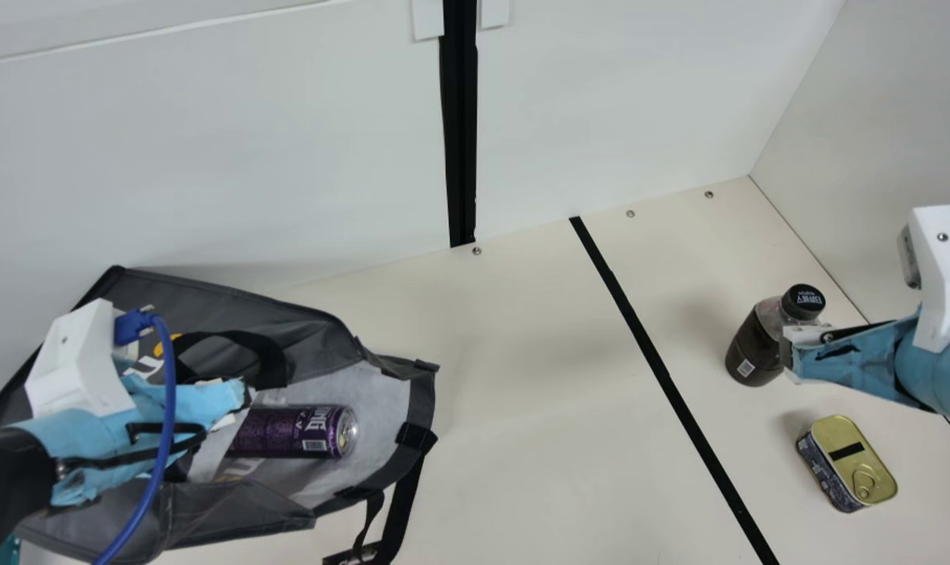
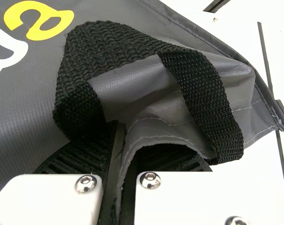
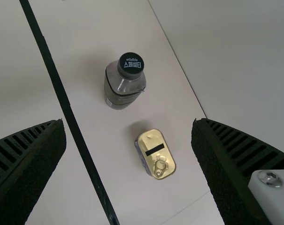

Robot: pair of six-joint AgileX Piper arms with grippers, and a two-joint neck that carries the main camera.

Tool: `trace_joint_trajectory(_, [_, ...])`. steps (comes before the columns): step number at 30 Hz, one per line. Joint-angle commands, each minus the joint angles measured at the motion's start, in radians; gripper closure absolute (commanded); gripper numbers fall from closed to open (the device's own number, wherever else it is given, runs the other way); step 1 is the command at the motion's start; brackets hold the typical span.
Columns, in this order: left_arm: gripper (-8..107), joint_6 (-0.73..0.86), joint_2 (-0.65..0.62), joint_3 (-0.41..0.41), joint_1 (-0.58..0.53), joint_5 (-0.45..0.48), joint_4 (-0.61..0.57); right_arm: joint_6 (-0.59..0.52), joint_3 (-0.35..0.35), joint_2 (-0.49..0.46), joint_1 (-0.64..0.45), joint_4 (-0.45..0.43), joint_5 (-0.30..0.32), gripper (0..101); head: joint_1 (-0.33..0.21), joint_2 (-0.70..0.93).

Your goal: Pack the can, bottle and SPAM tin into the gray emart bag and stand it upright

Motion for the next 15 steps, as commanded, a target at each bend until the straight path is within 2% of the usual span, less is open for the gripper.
trace_joint_trajectory(1, [107, 0.0, 0.0, 0.0, 0.0, 0.0, 0.0, 0.0, -0.002, 0.005, 0.002, 0.001, 0.0, 6, -0.023, -0.001])
trace_joint_trajectory(15, [107, 0.0, 0.0, 0.0, 0.0, 0.0, 0.0, -0.014, -0.042, 0.063, -0.029, 0.033, 0.0, 6, -0.023, -0.001])
